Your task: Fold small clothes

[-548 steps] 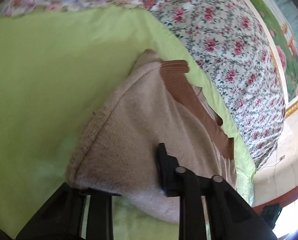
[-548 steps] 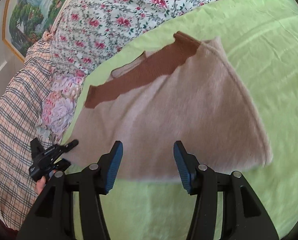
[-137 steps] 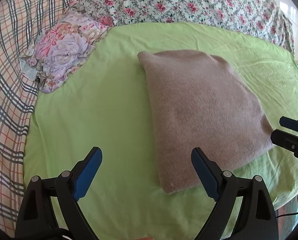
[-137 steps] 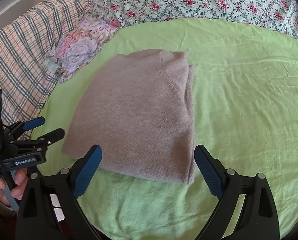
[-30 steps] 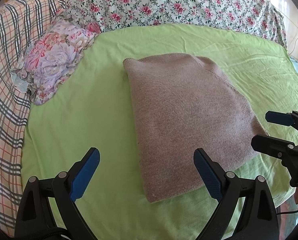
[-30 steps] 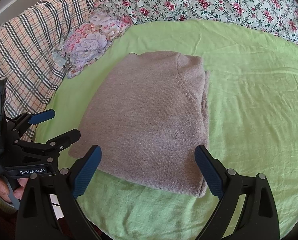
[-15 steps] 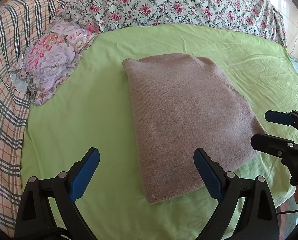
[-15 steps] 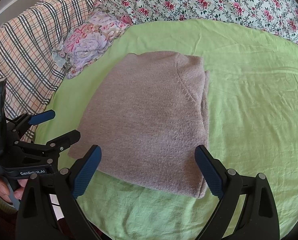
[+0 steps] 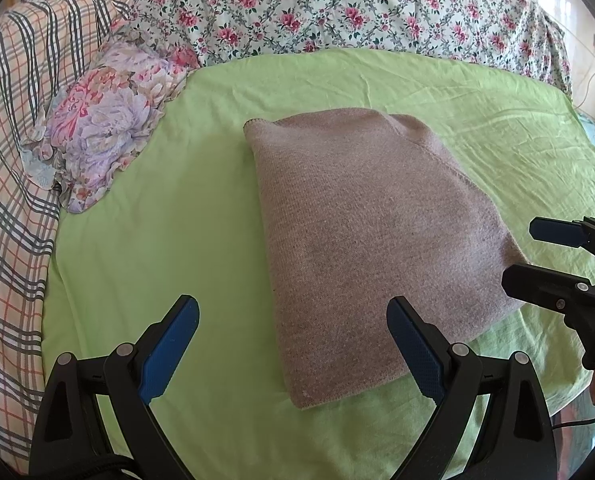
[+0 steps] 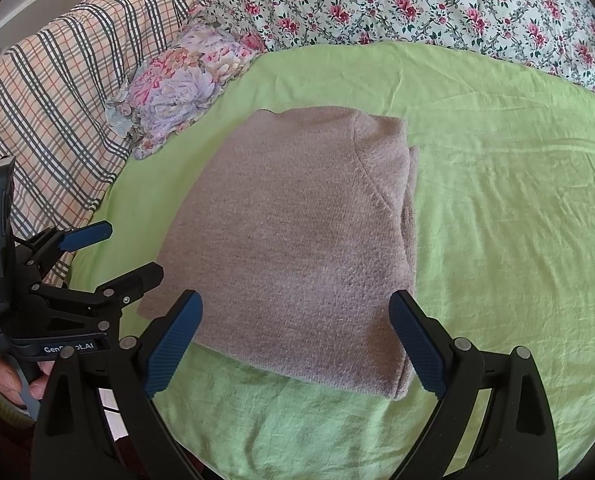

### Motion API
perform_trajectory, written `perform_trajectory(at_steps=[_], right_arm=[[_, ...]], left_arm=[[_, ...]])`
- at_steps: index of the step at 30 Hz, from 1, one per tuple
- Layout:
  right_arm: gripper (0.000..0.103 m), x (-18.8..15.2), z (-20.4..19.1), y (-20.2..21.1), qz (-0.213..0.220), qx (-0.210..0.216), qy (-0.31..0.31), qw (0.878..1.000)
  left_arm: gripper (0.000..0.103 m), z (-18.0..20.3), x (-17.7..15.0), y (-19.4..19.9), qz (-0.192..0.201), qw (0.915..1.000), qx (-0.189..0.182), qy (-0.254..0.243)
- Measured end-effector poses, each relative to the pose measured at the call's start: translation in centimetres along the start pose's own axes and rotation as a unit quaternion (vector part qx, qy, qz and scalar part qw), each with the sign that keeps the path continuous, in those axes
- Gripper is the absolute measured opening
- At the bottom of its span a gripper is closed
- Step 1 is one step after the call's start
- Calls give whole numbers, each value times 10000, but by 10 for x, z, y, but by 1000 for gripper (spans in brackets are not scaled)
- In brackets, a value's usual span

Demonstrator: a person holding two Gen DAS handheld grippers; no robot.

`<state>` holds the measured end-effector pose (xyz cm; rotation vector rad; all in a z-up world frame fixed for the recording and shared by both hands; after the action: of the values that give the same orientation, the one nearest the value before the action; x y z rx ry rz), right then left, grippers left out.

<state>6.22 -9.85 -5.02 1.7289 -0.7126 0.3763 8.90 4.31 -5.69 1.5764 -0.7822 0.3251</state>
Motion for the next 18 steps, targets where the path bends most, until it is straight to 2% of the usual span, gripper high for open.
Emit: perform_trajectory(at_steps=[18], right_arm=[[95,14,10,0,53,-56,65,9999]], left_arm=[[95,3,7,-5,-16,10000,-88,-27]])
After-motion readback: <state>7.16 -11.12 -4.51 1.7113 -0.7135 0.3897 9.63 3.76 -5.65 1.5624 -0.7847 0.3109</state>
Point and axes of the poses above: each gripper's, at about its wrist camera, not at the fingertips, and y roughly against the way its jaws point, z to its right, x to its top, the point moved 8 cm from there along -y, roughly the way its jaws point, and after that the axes turned 5 degrees about x, right-handed, at the moved point
